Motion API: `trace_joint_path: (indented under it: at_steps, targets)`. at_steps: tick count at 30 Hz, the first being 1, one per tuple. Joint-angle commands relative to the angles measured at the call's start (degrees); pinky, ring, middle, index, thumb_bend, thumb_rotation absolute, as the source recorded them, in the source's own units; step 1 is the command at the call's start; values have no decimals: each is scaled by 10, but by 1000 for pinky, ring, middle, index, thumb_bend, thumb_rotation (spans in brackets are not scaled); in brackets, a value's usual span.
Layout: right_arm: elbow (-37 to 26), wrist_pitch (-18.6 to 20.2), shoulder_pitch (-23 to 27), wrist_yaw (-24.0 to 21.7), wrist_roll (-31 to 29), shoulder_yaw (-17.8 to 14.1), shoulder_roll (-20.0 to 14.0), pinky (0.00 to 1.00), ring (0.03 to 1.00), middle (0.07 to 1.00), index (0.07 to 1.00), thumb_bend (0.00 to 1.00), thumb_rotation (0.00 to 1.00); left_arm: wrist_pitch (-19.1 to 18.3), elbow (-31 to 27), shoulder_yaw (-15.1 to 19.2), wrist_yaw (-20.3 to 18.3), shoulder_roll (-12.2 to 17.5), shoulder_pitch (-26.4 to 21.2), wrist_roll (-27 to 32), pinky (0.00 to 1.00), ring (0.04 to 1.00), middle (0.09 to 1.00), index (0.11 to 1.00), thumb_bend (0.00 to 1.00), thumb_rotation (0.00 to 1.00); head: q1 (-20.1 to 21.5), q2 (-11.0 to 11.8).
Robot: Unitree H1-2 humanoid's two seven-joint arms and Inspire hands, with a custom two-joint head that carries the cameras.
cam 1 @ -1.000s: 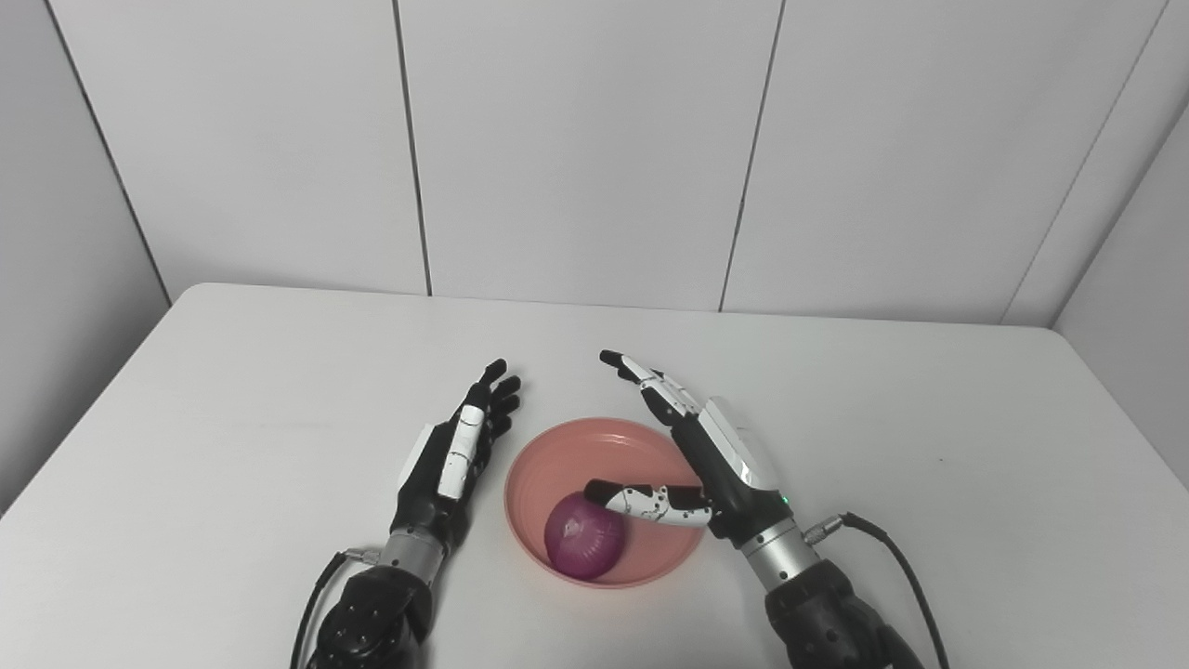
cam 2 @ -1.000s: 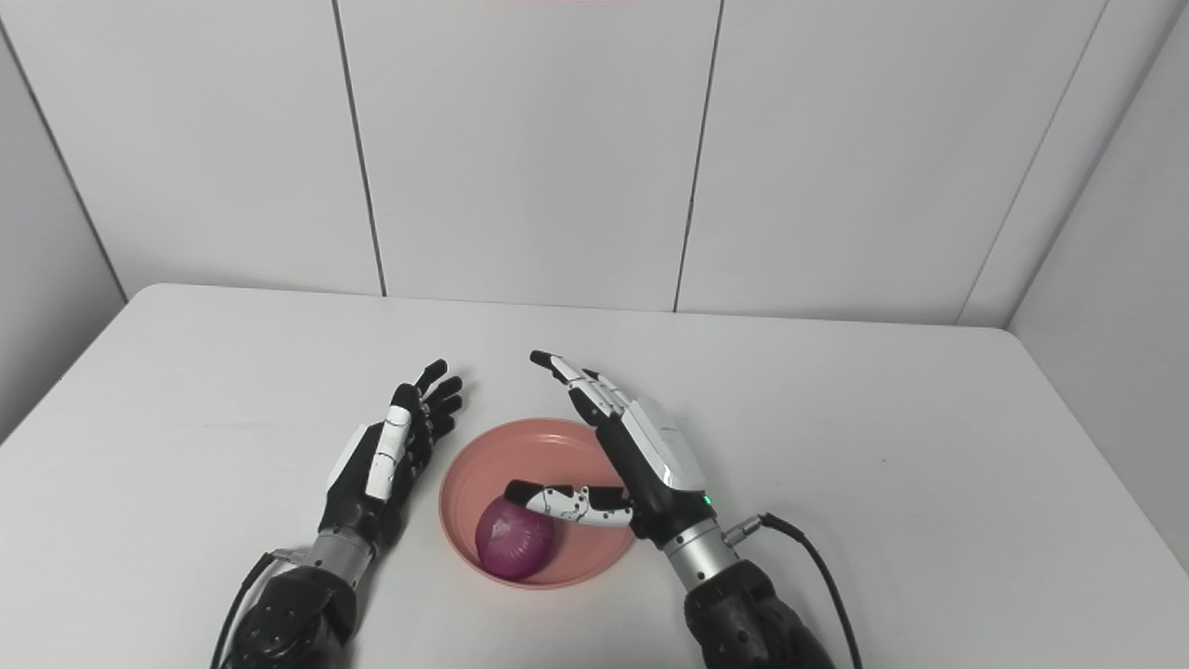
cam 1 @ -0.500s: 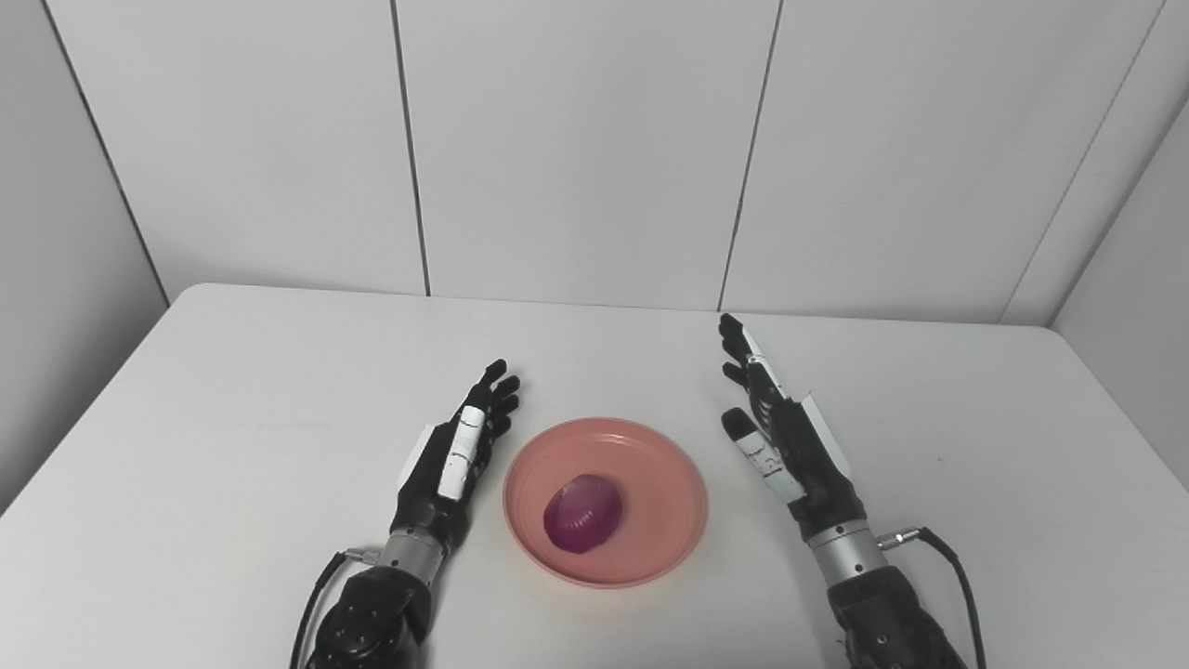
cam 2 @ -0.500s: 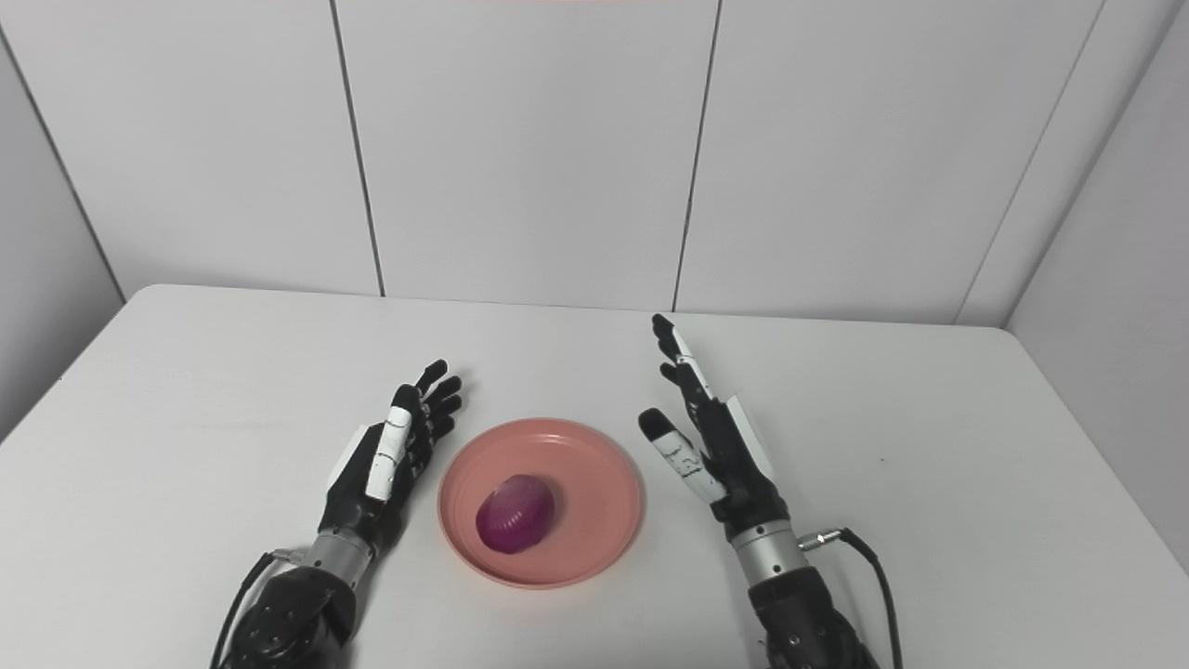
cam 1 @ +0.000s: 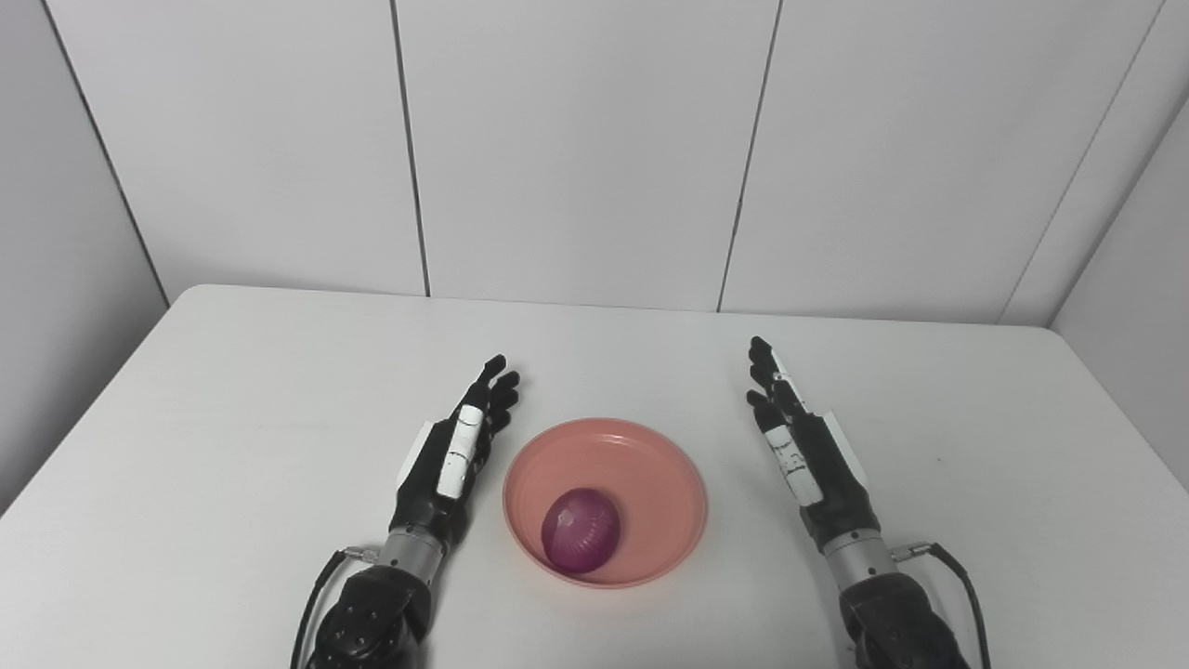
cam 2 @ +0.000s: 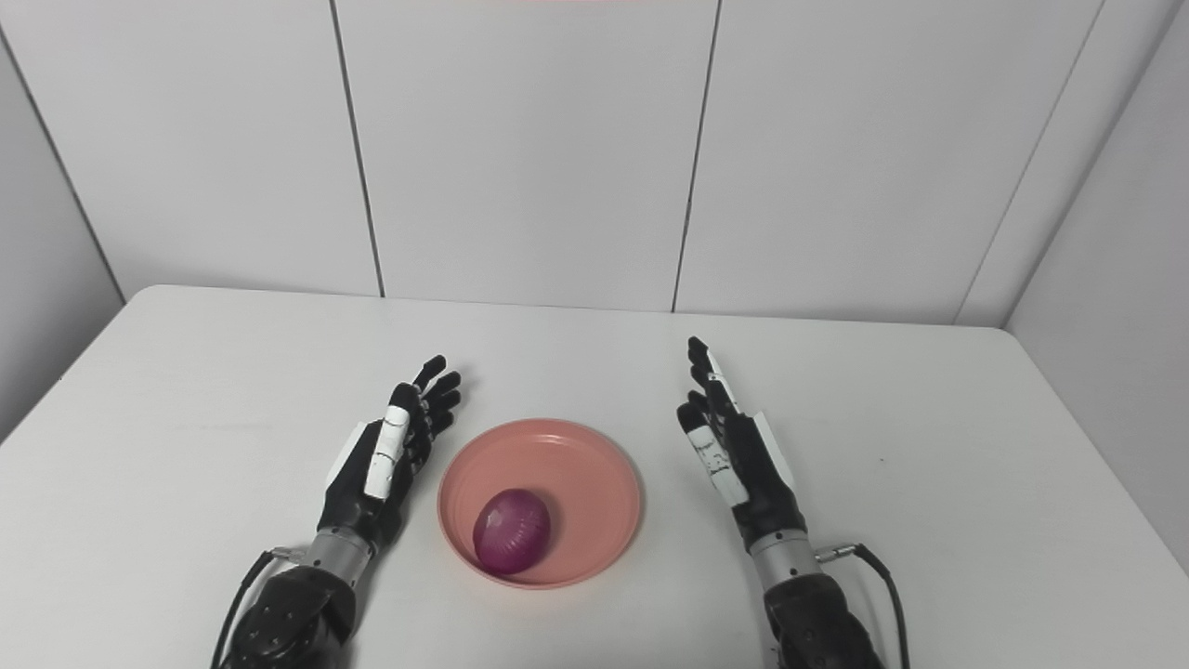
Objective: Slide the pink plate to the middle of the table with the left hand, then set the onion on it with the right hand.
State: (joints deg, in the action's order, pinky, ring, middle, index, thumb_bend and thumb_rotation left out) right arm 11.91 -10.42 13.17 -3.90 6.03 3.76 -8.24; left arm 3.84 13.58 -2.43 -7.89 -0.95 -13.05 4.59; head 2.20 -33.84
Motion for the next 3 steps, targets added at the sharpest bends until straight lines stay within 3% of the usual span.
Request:
trace_joint_path:
  at_steps: [1, 3]
  targets:
    - [-1, -8, 18, 1, -3, -3, 2, 1000, 1000, 1000, 1000, 684, 1000, 26, 22, 0, -2, 6, 0, -4, 994, 969, 959, 952, 747, 1000, 0, 1]
    - [11, -13, 19, -1, -8, -3, 5, 1000, 1000, 1000, 1000, 686, 1000, 31, 26, -2, -2, 9, 0, -9, 999, 981, 972, 963, 744, 1000, 0, 1]
